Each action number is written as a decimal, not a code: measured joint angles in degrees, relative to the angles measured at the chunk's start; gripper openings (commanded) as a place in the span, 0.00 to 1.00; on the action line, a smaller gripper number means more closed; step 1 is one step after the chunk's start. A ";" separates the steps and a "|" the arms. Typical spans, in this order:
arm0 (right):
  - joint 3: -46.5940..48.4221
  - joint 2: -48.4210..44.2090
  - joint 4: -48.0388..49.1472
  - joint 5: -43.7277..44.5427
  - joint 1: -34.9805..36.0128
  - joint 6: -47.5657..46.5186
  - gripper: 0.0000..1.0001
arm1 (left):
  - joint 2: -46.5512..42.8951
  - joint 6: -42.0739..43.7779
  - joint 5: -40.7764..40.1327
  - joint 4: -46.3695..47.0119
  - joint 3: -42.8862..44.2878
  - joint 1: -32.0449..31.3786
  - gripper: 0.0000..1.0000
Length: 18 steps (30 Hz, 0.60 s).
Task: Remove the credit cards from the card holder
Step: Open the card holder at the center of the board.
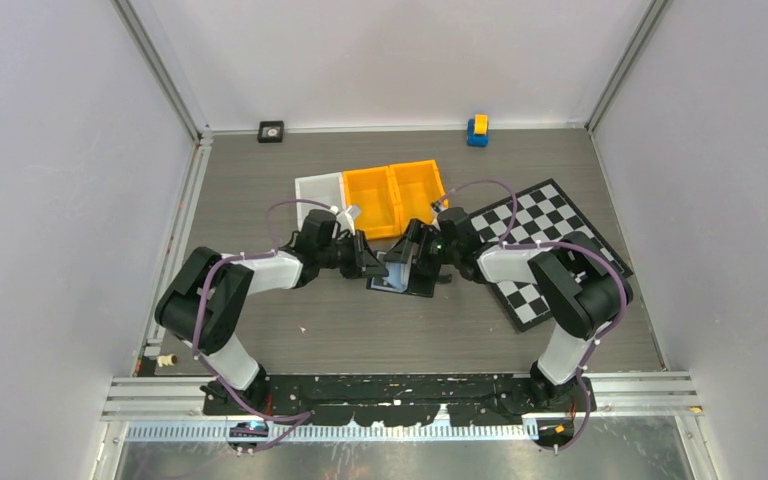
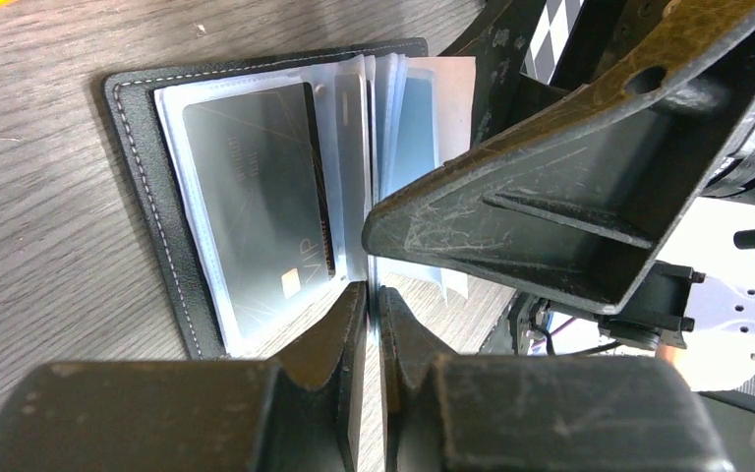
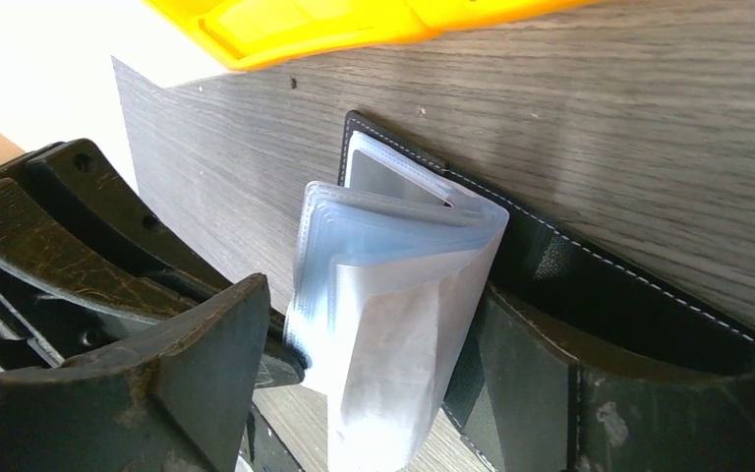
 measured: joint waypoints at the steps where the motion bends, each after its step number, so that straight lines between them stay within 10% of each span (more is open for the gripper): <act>1: -0.13 -0.09 -0.02 0.24 0.00 0.02 0.76 | 0.00 0.02 -0.02 -0.09 0.00 0.00 0.11; 18: -1.53 -0.85 -3.15 2.45 -0.17 0.04 0.32 | 0.00 0.20 -1.05 -1.27 0.11 0.00 0.26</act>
